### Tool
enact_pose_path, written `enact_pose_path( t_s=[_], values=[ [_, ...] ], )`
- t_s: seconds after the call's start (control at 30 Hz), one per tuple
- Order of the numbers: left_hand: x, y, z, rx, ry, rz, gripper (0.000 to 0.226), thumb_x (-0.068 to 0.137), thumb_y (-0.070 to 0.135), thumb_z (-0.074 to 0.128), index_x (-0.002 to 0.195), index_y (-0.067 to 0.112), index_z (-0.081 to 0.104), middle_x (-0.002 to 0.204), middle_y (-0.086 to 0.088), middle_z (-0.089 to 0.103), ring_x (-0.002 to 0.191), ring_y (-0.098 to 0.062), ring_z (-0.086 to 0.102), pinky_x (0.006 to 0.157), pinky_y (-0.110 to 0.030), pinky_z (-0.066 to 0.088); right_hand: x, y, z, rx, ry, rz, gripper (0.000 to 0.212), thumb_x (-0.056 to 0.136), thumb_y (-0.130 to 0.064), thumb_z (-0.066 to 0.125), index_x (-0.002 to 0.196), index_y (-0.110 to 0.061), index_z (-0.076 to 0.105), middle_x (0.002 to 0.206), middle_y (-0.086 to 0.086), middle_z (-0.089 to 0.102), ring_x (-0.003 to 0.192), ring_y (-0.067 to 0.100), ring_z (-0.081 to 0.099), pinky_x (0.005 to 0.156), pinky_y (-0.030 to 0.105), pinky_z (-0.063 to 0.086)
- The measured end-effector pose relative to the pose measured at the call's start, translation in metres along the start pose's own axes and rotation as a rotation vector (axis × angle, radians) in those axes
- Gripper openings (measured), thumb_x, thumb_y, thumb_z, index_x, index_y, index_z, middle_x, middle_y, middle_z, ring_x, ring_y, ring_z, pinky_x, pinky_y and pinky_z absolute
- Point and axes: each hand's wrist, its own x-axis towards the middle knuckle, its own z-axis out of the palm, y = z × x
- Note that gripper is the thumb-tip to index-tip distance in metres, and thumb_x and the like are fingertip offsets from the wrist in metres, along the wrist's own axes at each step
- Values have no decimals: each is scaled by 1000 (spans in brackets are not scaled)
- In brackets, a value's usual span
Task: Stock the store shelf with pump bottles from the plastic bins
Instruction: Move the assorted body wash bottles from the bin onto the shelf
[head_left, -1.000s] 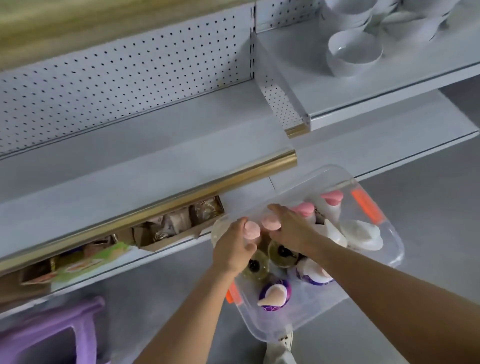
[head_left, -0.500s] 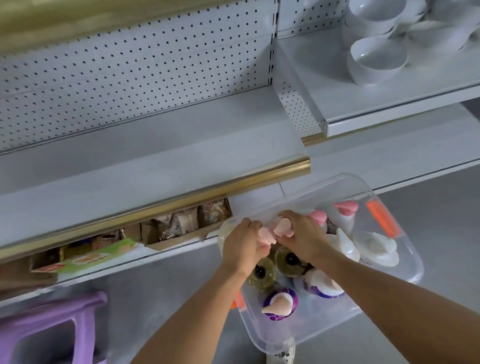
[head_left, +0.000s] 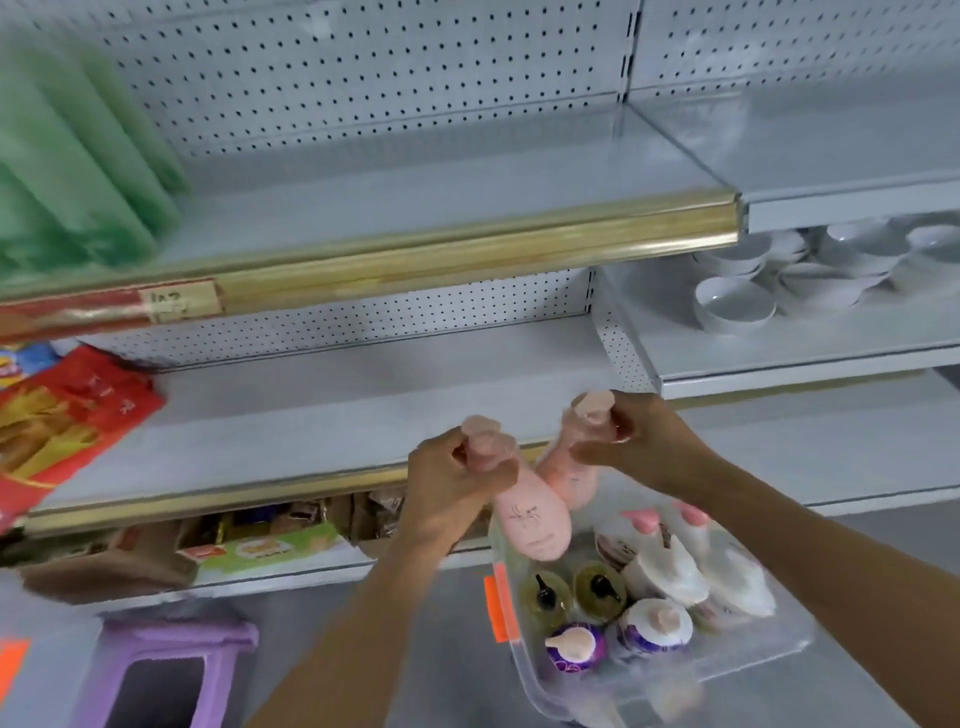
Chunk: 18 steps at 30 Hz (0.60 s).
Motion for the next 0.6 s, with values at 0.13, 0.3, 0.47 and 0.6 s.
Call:
enact_pose_path(
  t_s=[0.13, 0.3, 0.47, 0.6],
  values=[
    [-8, 43, -49, -2, 109, 56, 29, 71, 12, 82, 90, 32, 73, 81, 12, 75, 72, 2, 67, 62, -12, 50, 6, -66, -10, 76, -23, -122, 21, 74, -9, 78, 92, -11, 66, 89, 15, 70, 78, 19, 62, 79, 47, 52],
    [-12, 78, -116, 81, 237, 109, 21, 69, 20, 85, 83, 31, 74, 80, 14, 75, 73, -2, 70, 59, -14, 53, 25, -141, -2, 115, -63, -259, 29, 77, -15, 77, 99, -23, 60, 80, -12, 70, 73, 2, 63, 69, 25, 49],
    [-5, 100, -180, 71, 377, 79, 8, 71, 27, 82, 75, 26, 76, 75, 9, 75, 72, -10, 72, 65, -31, 61, 46, -218, 13, 163, -112, -366, 31, 80, -13, 75, 107, -22, 62, 87, -2, 72, 80, 12, 65, 70, 26, 50],
    [13, 118, -224, 106, 385, 89, 9, 71, 26, 83, 71, 20, 75, 70, 2, 74, 70, -22, 71, 64, -38, 58, 74, -280, 27, 212, -128, -412, 30, 80, -6, 74, 106, -16, 63, 97, 14, 71, 89, 23, 68, 76, 33, 55]
  ],
)
